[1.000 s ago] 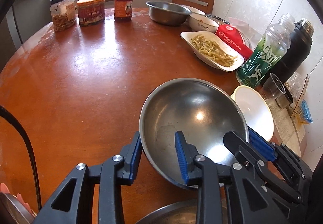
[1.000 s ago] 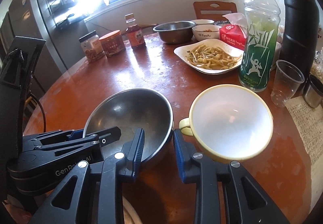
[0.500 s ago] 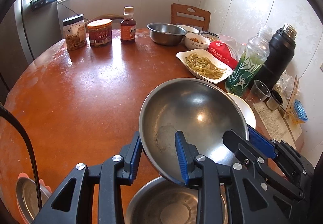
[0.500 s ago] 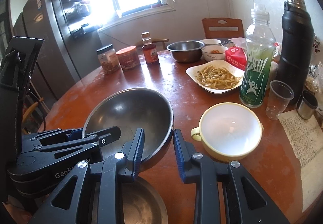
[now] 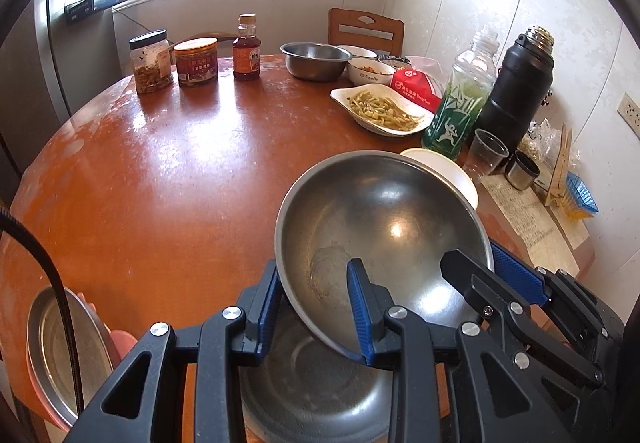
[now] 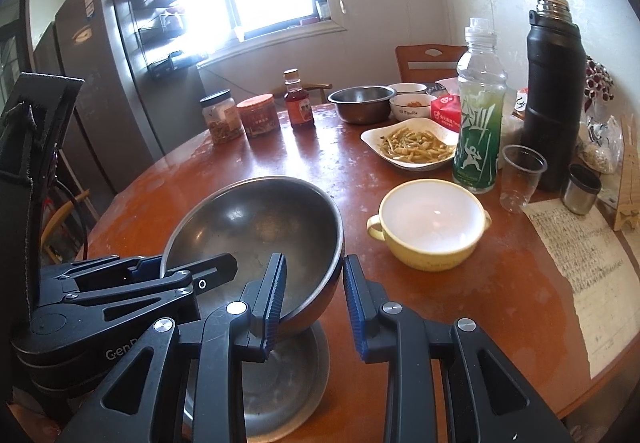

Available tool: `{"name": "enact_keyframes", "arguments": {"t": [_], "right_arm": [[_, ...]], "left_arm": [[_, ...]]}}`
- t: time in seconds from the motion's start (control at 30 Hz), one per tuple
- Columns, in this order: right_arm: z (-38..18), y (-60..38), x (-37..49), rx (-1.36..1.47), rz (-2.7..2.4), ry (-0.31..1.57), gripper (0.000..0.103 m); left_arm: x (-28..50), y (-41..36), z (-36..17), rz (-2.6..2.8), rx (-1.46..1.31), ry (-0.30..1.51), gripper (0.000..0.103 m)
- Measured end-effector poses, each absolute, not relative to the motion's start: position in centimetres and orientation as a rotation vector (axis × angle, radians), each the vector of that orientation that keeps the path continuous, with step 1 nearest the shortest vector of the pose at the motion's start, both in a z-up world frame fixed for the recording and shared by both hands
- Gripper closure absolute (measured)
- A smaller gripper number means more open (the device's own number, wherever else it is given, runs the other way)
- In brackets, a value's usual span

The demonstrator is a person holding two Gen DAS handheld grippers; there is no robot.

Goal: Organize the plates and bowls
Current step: 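Lower the smaller steel bowl into the large steel bowl with both grippers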

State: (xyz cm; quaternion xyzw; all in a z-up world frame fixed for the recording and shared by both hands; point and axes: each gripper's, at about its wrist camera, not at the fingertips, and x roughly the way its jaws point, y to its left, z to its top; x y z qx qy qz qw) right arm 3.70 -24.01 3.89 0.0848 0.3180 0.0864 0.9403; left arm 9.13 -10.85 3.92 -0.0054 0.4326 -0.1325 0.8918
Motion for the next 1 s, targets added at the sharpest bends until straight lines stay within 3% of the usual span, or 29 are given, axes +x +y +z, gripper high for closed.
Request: {"name": "enact_keyframes", "arguments": {"t": [1.0], "right_arm": [[-0.2, -21.7, 0.3, 0.121, 0.209, 0.741, 0.072]], "left_arm": [[5.3, -9.1, -0.5, -0.229, 0.006, 0.986, 0.071]]}}
